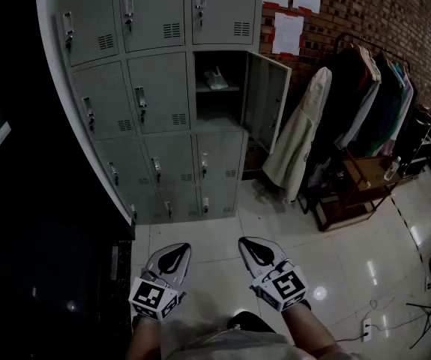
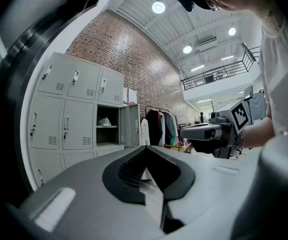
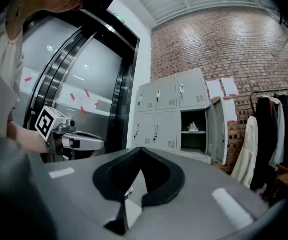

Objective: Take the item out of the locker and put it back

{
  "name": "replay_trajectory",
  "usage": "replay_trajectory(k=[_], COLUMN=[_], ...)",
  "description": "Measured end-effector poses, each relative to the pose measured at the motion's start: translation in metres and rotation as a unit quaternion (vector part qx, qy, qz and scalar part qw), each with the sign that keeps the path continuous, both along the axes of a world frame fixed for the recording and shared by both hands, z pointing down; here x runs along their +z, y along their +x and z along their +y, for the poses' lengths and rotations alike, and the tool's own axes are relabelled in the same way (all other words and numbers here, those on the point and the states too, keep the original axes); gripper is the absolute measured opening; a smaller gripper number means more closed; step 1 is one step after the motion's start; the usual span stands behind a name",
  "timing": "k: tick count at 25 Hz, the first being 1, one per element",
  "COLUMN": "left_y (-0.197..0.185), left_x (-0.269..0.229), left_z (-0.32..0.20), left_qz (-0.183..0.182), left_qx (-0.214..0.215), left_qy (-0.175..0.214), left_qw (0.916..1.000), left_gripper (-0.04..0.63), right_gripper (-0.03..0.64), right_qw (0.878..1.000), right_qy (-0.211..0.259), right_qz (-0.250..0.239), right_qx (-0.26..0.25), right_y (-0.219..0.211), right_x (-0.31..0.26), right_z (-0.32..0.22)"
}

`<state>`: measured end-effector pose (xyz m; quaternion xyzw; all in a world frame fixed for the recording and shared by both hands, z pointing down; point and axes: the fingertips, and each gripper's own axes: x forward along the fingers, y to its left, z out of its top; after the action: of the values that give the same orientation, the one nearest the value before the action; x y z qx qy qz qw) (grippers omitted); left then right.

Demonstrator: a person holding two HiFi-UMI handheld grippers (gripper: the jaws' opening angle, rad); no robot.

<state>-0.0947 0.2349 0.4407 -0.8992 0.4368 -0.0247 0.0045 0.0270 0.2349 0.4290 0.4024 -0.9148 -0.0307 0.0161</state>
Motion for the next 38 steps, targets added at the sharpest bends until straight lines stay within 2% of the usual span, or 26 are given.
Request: replay_trajectory(k=[4,9,13,20,25,31,36,37,38], left_y=[-0.005,-0.008,-0.007,-0.002,0.005,0.001,0.002,0.002,0.002], left_x=[0.000,0.014,0.012,-0.019,-0.032,-0.032,-0.036,-0.036,-0.038], left_z=[-0.032,-0.099,-0.183,-0.348,-0.435,-0.505,-0.541,-0.547,-0.553], left_qz=[0.001,-0.003,-0.020,-0.007,-0.005,-0.007,-0.008,-0.007,-0.004], left_qx=[-0.003,-0.013,-0.024,-0.040,-0.030,-0.019,0.015,0.019,0.021], left_qy=[0.006,0.007,0.024,0.041,0.046,0.038,0.033,0.032,0.032], left_qw=[1.0000,0.9999,0.9992,0.9983,0.9985,0.9991,0.9993,0.9993,0.9993], left_gripper=[0.005,0.005,0.005,0.005,0.005,0.005,0.005,0.005,0.005], right_gripper=[0.002,0.002,0.002,0.002,0.002,0.002,0.002,0.022,0.075], right_qw=[1.000,1.000,1.000,0.999,0.999,0.999,0.998,0.998,0.999], right_qy=[-0.004,-0.005,-0.002,0.020,0.026,0.034,0.043,0.044,0.044], right_qz=[-0.001,-0.003,-0.002,0.003,0.000,-0.004,0.000,-0.001,-0.004], right_qx=[-0.001,-0.014,-0.026,-0.032,-0.028,0.000,0.034,0.035,0.033], right_y=[-0.002,-0.005,-0.004,0.008,0.008,0.002,-0.003,-0.005,-0.009], right_x=[0.006,0.022,0.027,-0.002,-0.024,-0.037,-0.054,-0.060,-0.066], right_z=[-0.035,-0.106,-0.196,-0.365,-0.456,-0.526,-0.576,-0.587,-0.599])
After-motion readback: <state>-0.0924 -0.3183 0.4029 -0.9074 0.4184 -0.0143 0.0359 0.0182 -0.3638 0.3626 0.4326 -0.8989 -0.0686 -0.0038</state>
